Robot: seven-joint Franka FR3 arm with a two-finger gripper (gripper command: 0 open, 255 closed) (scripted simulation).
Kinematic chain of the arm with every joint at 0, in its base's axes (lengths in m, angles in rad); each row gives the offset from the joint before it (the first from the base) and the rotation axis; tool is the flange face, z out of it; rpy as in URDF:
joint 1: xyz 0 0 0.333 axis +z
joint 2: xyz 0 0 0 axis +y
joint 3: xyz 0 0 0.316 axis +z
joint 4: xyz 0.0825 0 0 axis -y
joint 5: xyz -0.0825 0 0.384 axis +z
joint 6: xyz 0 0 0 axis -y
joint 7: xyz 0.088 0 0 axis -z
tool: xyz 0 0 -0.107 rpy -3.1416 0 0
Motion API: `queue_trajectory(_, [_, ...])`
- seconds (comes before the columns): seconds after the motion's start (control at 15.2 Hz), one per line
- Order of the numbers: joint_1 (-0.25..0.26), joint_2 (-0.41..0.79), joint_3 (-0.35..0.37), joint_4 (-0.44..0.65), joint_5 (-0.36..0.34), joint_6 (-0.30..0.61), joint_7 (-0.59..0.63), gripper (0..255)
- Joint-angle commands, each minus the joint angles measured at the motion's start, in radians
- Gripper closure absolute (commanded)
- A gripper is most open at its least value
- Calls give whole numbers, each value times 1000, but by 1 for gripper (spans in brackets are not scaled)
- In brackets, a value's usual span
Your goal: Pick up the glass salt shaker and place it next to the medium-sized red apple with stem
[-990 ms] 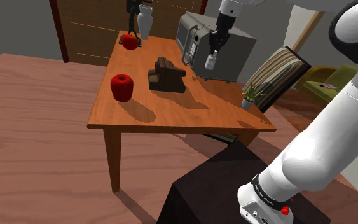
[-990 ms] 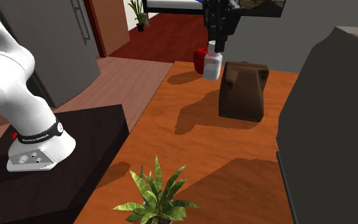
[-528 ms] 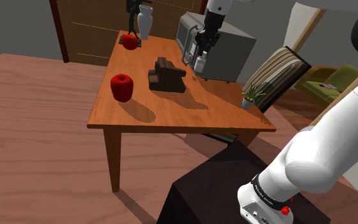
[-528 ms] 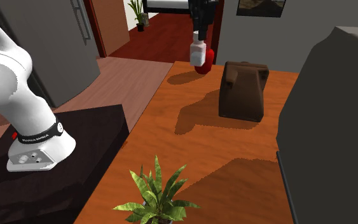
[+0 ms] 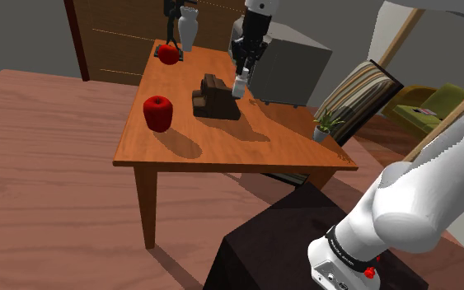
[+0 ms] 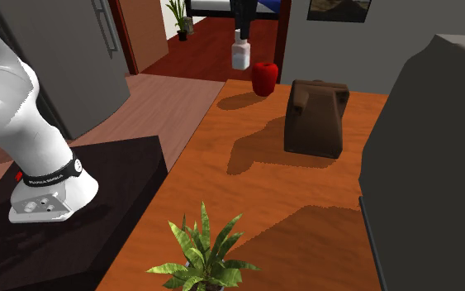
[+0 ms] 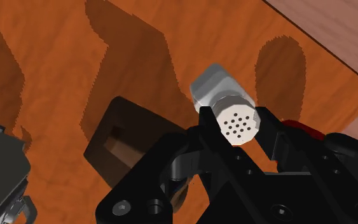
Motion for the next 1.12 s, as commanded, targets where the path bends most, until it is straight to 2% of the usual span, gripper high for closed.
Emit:
queue_trajectory(0.0, [22,5,25,7,1,-3,48,255])
queue_trajectory(0.46, [99,49,111,60,5,-13,211,255])
queue_trajectory(0.99, [189,156,196,192,-4,-41,386,255])
queue_trajectory(1.06, [189,155,196,177,-4,-27,387,255])
